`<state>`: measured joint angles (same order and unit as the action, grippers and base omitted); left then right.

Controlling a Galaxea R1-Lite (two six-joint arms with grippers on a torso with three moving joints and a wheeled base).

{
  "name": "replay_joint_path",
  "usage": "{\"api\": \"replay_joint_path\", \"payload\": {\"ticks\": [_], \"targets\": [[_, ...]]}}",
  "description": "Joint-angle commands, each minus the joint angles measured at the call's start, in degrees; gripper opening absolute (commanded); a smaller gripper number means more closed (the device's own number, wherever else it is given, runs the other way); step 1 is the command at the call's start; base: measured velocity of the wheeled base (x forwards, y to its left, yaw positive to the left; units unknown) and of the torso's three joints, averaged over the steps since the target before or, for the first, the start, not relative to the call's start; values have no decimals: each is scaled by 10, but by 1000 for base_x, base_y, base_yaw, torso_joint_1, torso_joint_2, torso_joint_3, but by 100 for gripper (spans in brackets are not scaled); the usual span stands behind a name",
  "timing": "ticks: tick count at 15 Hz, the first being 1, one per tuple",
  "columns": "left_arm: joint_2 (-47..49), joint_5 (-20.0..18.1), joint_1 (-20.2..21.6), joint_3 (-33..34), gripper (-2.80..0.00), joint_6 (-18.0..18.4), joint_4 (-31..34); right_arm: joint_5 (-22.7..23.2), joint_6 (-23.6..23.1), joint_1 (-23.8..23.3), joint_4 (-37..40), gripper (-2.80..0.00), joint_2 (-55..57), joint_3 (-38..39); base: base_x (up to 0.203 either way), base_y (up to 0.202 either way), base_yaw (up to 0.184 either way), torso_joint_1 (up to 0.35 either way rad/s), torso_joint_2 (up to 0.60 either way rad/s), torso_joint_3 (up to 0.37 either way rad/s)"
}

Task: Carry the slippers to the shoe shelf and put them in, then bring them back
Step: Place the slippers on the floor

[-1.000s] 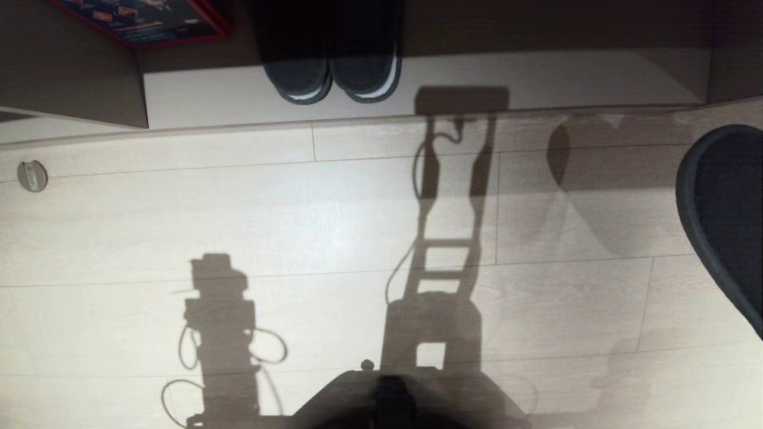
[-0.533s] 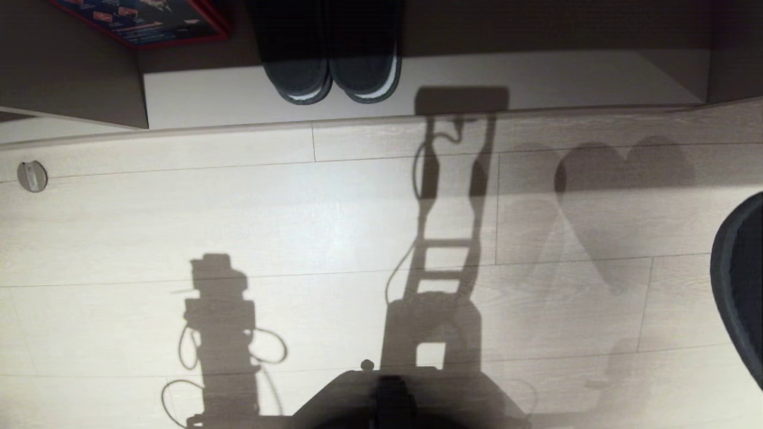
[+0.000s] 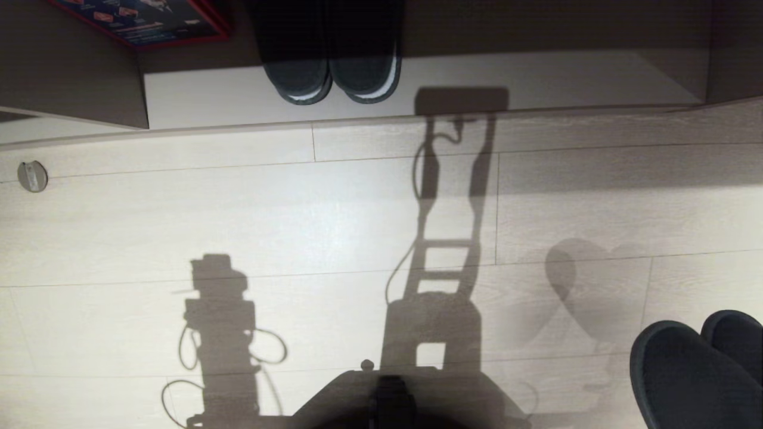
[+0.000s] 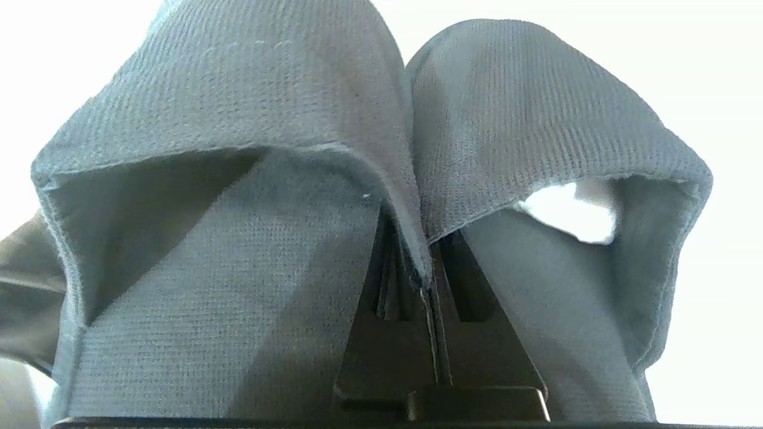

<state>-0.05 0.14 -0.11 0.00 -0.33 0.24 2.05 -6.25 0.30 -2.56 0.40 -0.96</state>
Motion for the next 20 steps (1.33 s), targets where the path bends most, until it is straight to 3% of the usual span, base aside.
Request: {"api": "replay_joint_path", "payload": {"ticks": [1,7,20], "targets": [[0,0,0,0,-280,1,0,-9,-1,0,41,-280,-5,8,0,0,0,0,0,0],[0,0,0,0,-280,-2,-1,-6,-4,0,28,-280,-6,10,0,0,0,1,1,26],[0,0,0,0,-280,-2,-1,-6,-3,0,28,-280,-6,10,0,0,0,1,4,197]]}}
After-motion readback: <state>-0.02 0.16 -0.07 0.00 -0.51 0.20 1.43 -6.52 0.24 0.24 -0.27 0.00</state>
